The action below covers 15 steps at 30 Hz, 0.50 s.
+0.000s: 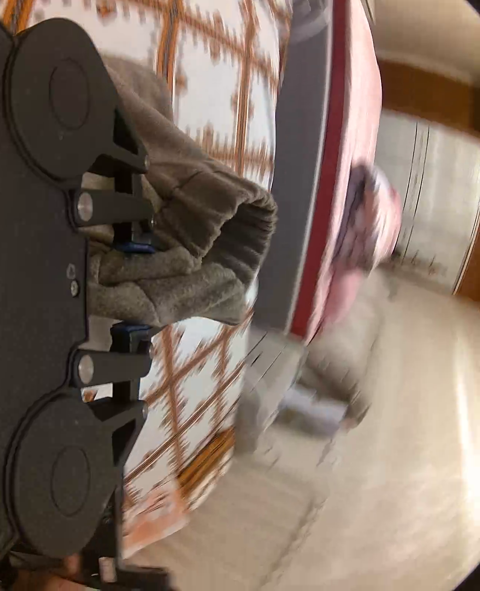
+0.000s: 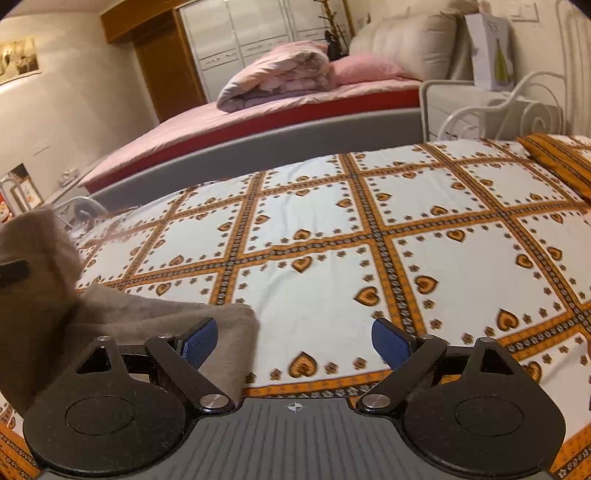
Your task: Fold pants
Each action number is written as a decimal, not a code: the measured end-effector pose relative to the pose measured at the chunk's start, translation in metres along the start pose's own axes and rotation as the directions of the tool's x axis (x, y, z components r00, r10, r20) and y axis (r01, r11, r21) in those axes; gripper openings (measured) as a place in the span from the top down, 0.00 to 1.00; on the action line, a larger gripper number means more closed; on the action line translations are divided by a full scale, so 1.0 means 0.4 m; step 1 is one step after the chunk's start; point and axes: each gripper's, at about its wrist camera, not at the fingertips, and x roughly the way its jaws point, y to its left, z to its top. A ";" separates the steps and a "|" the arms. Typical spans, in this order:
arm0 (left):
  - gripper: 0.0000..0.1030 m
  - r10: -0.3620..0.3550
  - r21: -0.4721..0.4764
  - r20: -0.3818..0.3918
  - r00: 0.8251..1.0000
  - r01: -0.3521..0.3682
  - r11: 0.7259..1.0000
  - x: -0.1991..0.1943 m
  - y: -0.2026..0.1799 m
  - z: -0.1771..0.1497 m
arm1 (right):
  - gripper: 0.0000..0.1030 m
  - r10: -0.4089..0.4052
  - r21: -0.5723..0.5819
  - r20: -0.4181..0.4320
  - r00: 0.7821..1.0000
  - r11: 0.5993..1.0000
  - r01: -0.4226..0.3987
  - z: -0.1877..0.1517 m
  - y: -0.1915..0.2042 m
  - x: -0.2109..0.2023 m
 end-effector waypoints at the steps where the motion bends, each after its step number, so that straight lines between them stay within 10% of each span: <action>1: 0.78 -0.018 0.020 -0.020 1.000 0.019 1.000 0.027 -0.032 -0.010 | 0.13 -0.003 0.012 -0.006 1.000 1.000 0.003 -0.003 -0.011 -0.003; 5: 0.74 -0.106 0.134 -0.144 0.984 0.126 0.983 0.132 -0.174 -0.073 | 0.13 -0.006 0.067 -0.015 1.000 0.998 0.007 -0.014 -0.060 -0.024; 9: 0.15 -0.024 0.136 -0.218 0.976 0.055 0.989 0.181 -0.208 -0.127 | 0.13 -0.035 0.099 -0.016 0.999 0.994 0.037 -0.024 -0.111 -0.051; 15: 0.13 -0.029 -0.021 -0.139 0.990 0.026 0.999 0.109 -0.087 -0.086 | 0.13 0.032 0.203 -0.022 0.999 0.979 -0.027 -0.043 -0.171 -0.089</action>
